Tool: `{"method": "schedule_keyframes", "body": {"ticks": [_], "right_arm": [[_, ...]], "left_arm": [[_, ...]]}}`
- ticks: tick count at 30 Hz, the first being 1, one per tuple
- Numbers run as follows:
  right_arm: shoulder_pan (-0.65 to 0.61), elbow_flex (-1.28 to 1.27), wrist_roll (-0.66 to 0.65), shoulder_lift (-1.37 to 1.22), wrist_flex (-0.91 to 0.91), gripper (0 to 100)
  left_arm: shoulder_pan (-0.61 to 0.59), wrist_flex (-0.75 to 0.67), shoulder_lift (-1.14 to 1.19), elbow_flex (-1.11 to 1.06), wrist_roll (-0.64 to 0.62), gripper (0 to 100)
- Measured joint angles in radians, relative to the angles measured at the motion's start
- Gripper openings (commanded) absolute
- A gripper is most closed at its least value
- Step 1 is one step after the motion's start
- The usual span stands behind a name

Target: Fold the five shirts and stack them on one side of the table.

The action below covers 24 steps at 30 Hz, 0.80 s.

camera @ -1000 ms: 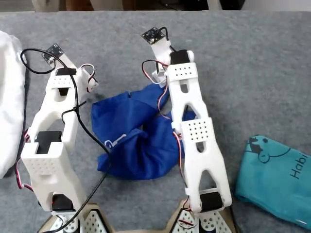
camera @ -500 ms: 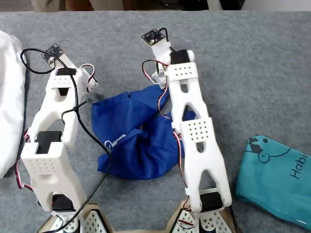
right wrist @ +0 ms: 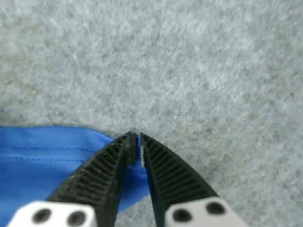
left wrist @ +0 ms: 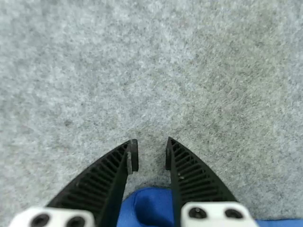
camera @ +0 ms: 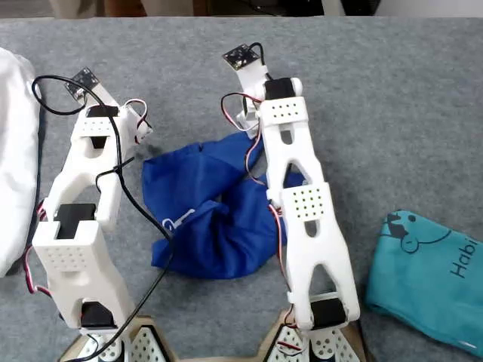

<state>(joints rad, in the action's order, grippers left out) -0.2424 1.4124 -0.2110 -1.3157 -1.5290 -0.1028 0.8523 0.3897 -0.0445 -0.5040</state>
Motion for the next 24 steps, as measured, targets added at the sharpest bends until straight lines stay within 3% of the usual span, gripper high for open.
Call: {"method": "schedule_keyframes", "body": {"ticks": [14, 24], "right_arm": [[-0.038, 0.207, 0.031, 0.091, -0.15, 0.5], [0.129, 0.209, 0.008, 0.416, -0.15, 0.5]], "left_arm": [[-0.008, -0.003, 0.0, 0.0, 0.0, 11], [-0.012, -0.003, 0.0, 0.0, 0.0, 11]]}}
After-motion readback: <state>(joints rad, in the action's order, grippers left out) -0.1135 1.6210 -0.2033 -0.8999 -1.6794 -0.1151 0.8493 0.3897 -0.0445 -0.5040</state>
